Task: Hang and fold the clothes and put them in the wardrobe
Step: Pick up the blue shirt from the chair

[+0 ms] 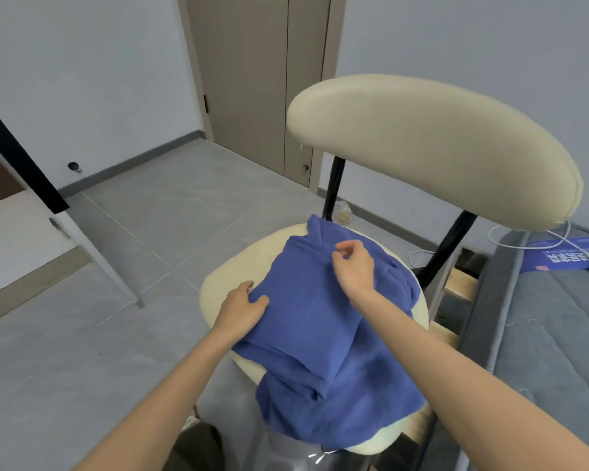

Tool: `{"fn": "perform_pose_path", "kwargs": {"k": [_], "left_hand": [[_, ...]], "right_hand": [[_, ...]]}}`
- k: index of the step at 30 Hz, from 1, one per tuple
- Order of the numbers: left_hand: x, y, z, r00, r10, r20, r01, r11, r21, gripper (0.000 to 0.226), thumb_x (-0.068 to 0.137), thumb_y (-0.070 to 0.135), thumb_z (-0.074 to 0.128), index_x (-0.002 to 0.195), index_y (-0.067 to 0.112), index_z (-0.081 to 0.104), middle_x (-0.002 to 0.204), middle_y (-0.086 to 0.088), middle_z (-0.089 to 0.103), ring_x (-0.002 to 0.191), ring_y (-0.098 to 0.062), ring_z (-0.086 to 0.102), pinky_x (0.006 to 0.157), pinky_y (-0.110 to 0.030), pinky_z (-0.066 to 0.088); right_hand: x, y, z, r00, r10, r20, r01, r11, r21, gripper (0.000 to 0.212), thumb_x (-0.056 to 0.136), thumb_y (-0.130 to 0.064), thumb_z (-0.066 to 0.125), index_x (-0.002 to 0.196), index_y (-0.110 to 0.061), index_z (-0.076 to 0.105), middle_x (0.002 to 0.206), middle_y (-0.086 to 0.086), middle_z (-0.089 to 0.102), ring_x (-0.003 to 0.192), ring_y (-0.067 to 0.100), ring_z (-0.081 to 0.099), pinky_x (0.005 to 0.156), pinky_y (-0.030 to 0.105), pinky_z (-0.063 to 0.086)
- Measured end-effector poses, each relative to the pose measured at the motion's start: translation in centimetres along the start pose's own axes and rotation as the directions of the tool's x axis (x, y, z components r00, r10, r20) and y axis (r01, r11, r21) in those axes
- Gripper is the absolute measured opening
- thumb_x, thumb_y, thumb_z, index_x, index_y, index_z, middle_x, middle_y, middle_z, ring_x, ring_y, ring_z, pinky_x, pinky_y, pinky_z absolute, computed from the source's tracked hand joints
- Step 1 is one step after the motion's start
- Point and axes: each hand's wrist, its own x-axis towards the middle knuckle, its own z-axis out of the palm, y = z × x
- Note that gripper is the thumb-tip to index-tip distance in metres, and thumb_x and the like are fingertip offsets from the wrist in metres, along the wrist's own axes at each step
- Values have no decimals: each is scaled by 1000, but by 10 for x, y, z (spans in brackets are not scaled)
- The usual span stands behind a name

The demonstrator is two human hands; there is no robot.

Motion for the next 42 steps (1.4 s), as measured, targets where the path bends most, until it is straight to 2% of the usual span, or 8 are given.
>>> {"fn": "perform_pose_path", "kwargs": {"k": [5,7,11,16,21,26,31,42], "left_hand": [[20,8,19,999,-36,40,28,981,194,64,79,67,47,124,21,51,126,-1,52,123,-29,43,100,-42,37],[22,11,24,999,-49,9,45,963,264,67,79,72,44,123,22,50,126,-3,50,123,-29,41,101,-43,34],[27,13,22,991,-126,42,114,968,223,76,75,76,47,123,19,48,124,-1,54,119,-30,46,102,-42,35],[37,12,13,961,-192,201,226,960,-163,60,75,58,67,113,13,59,110,-2,65,96,-23,63,88,-37,51],[45,14,6,923,-197,330,267,946,-183,57,74,49,73,117,14,60,108,-2,68,95,-23,65,85,-35,52],[44,18,0,925,-66,375,187,937,-296,42,86,41,64,125,27,53,114,6,63,101,-17,61,81,-32,49],[42,14,-20,935,-26,353,175,900,-399,37,87,39,63,121,31,54,110,10,65,98,-13,63,76,-28,49],[-1,56,-157,946,-77,315,245,805,-541,47,86,37,64,129,27,50,119,3,64,105,-18,62,89,-35,50]], "right_hand": [[-31,29,-9,938,252,-237,-244,968,61,26,89,-15,54,111,-10,43,121,13,48,121,35,38,93,34,32],[-40,41,-6,895,399,-198,-364,911,193,28,87,-21,58,106,-12,39,114,11,47,120,37,44,100,41,38],[-61,45,0,832,552,45,-525,759,385,54,93,-34,55,130,-2,33,128,8,46,116,29,47,93,36,41],[-72,47,6,881,446,155,-463,750,473,59,83,-44,67,129,-16,43,121,-2,57,106,20,56,93,39,49],[-67,42,3,891,342,298,-448,767,460,67,76,-39,77,131,-28,40,121,-8,58,105,15,60,87,35,53],[-60,41,3,880,363,306,-463,800,381,48,93,-26,58,136,-30,40,126,-5,57,110,19,57,95,38,49],[-64,11,5,907,280,316,-393,834,388,36,99,-16,46,133,-29,43,116,-10,60,100,8,59,72,22,49],[-82,-146,9,898,171,404,-300,912,280,35,100,-19,40,131,-35,45,125,-12,57,115,10,54,96,31,45]]}}
